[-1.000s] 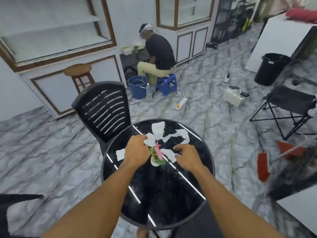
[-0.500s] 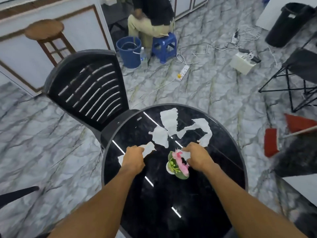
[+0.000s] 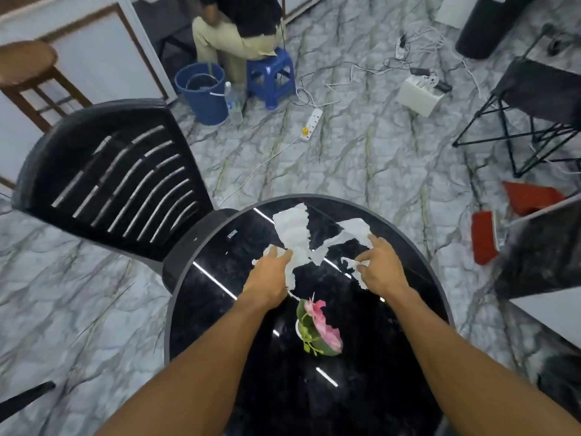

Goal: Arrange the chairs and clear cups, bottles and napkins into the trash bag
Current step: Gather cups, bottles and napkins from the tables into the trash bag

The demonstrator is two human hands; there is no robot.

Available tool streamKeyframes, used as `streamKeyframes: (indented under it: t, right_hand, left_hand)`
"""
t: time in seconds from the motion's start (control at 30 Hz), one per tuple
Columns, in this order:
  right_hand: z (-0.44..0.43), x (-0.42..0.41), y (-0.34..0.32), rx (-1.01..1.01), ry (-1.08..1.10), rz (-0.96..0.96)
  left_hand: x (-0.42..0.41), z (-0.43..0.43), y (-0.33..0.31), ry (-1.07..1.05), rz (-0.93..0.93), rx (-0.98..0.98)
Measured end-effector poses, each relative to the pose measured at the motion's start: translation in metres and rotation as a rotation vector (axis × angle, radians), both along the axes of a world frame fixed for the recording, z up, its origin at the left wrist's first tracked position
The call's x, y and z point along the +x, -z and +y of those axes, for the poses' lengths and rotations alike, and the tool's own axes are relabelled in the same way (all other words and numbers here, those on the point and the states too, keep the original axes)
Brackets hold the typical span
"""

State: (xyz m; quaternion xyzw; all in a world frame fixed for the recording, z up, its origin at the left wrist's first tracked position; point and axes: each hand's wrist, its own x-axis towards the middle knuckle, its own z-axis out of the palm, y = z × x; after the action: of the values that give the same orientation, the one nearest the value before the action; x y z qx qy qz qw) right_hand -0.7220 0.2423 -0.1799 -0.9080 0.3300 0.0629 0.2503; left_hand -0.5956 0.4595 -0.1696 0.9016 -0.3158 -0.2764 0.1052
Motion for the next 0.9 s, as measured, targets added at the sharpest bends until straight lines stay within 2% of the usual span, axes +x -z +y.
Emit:
streamKeyframes:
  t: [0.1,0.2,0.3,0.4,0.57,0.7,0.9]
  right_hand:
    - [0.003,-0.004,0.007,0.063,0.053,-0.049]
    - [0.005,-0.001,0.013,-0.006,0.019,-0.078]
    - [0.006,0.015,0.012,-0.009,0.035,-0.205]
    - [0.007,0.035,0.007,0.054,0.017,-0.245]
    - [0.018,0.049,0.011,0.141,-0.122,-0.051]
    - [0.03,0.044,0.017,0.182,-0.057,-0.06]
    - [0.035,0.026,0.001,0.255,0.118,-0.22]
  left_hand:
    - [-0.002,0.008,0.017,-0.023,-0.056,-0.027]
    - [0.002,0.013,0.012,-0.074,-0.1,-0.169]
    - [0.017,0.0,0.0,-0.102,-0.123,-0.281]
    - [0.038,-0.026,-0.006,-0.105,0.007,-0.258]
    - [0.05,-0.044,0.019,0.079,0.022,-0.035]
    - [0.04,-0.039,0.025,0.074,-0.024,-0.096]
    - [0.026,-0.045,-0.002,0.003,0.022,-0.218]
